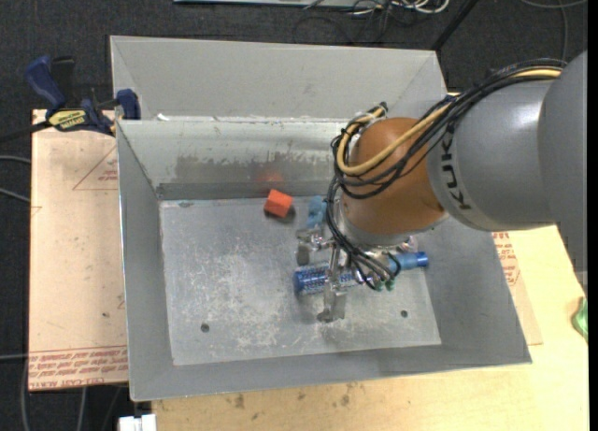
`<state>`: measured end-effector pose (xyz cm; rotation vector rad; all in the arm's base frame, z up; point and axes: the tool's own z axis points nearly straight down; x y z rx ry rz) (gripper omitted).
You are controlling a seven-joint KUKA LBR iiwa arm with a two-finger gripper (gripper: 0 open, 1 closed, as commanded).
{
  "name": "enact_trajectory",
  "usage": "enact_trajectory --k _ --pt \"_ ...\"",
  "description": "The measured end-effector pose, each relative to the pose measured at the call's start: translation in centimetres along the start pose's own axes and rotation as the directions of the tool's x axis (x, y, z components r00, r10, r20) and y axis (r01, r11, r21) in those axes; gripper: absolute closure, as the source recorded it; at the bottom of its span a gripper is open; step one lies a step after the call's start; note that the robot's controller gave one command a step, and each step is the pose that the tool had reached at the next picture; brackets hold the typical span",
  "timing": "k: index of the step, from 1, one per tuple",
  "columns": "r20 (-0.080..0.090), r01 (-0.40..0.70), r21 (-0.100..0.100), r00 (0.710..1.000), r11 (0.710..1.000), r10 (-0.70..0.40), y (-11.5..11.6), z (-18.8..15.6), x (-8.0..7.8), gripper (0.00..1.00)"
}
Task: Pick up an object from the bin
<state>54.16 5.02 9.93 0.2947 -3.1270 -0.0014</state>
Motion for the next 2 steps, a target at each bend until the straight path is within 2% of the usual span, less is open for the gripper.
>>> enact_trajectory --k 1,2 --pt "0.001 -0.071 -0.001 0.997 0.997 0.071 -0.34 3.05 -1.46 0.0" --pt "0.002 -0.073 -0.002 0.997 0.997 0.073 -0.32 3.04 -1.51 0.0"
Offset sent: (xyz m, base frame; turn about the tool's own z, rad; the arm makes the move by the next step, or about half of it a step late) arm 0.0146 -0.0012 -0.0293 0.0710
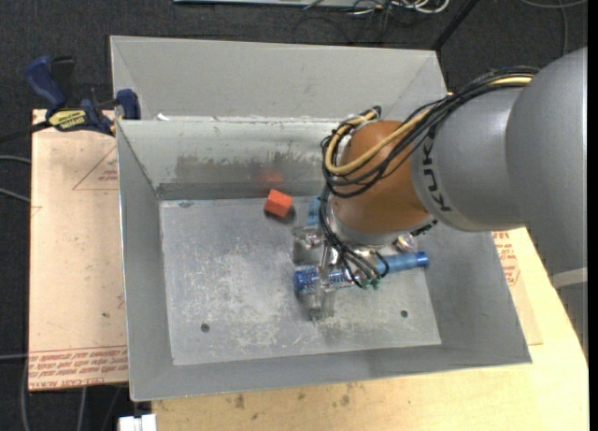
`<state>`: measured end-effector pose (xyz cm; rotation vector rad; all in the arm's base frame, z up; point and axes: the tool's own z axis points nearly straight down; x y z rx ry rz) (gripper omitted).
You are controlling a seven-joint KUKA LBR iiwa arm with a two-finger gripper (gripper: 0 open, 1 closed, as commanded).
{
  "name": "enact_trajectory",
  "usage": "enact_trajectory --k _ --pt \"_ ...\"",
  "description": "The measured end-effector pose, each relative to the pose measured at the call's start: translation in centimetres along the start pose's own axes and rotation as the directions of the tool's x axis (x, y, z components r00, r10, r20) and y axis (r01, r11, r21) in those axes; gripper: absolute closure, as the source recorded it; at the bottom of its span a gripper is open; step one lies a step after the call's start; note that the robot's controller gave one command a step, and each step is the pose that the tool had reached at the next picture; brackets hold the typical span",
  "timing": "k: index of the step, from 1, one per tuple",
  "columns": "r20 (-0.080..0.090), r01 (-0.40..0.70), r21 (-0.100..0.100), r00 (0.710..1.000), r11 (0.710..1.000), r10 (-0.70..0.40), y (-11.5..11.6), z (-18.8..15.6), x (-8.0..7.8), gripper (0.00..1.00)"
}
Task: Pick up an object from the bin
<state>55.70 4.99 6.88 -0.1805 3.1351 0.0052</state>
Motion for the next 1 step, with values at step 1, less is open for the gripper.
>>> enact_trajectory --k 1 --pt "0.0 0.0 0.0 1.0 1.0 0.0 0.02 0.0 -0.01 1.0"
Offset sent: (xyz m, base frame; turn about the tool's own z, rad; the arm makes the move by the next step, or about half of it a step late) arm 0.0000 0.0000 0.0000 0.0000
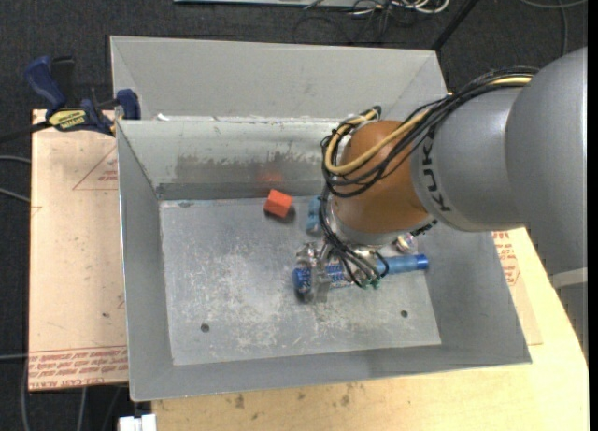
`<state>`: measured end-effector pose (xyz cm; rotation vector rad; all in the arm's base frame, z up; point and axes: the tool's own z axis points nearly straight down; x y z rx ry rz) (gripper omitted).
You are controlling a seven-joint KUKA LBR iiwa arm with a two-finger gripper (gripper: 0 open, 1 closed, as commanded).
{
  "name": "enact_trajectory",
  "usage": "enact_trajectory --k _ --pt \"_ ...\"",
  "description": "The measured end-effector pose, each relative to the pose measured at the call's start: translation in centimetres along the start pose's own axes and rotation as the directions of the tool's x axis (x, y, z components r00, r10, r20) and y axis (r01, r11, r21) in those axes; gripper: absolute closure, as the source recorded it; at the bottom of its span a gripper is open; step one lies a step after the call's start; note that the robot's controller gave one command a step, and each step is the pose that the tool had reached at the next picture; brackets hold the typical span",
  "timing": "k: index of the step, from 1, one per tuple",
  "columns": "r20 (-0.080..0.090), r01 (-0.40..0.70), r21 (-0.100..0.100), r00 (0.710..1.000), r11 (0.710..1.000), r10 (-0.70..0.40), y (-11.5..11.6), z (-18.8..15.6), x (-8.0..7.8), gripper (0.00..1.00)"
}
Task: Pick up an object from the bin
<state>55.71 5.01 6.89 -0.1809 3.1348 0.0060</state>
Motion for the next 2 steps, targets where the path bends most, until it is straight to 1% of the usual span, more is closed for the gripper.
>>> enact_trajectory --k 2 --pt "0.002 -0.003 0.002 1.0 1.0 0.003 0.1 -6.0 -0.1 1.0"
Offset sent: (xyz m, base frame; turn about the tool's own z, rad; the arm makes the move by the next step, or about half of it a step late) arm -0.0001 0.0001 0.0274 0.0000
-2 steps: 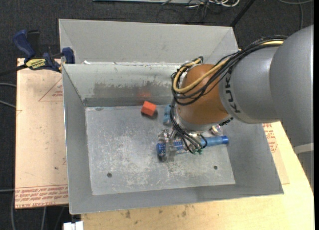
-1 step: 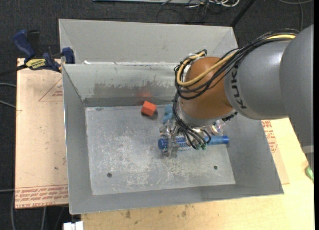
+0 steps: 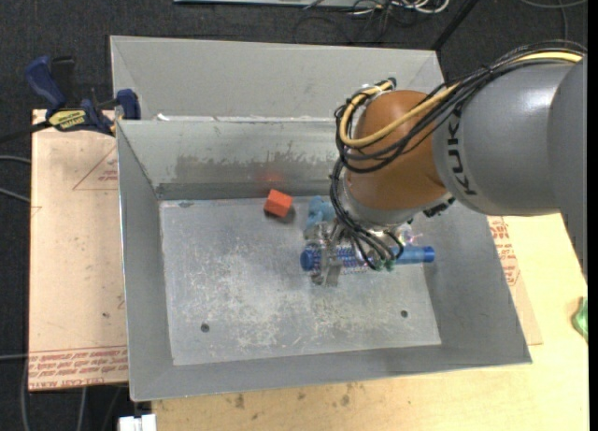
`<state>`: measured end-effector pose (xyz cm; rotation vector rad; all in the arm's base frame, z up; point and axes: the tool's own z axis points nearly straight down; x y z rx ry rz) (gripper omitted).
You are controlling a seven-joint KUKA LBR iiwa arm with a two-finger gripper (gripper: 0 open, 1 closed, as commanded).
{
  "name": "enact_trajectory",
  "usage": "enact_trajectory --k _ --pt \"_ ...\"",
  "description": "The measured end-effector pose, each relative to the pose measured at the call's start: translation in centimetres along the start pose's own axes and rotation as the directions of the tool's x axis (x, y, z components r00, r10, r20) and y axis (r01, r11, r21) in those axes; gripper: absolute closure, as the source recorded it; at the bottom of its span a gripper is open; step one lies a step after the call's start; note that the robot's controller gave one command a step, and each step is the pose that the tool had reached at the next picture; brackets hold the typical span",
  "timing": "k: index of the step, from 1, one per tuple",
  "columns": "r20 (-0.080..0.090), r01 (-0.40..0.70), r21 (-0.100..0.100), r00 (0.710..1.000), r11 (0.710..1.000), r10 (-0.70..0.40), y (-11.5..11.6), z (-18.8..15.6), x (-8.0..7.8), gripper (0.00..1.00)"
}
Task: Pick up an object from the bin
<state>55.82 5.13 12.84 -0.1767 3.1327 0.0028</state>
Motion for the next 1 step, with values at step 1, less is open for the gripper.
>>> enact_trajectory --k 1 --pt "0.001 -0.002 0.0 1.0 1.0 0.002 0.03 -3.67 -0.1 1.0"
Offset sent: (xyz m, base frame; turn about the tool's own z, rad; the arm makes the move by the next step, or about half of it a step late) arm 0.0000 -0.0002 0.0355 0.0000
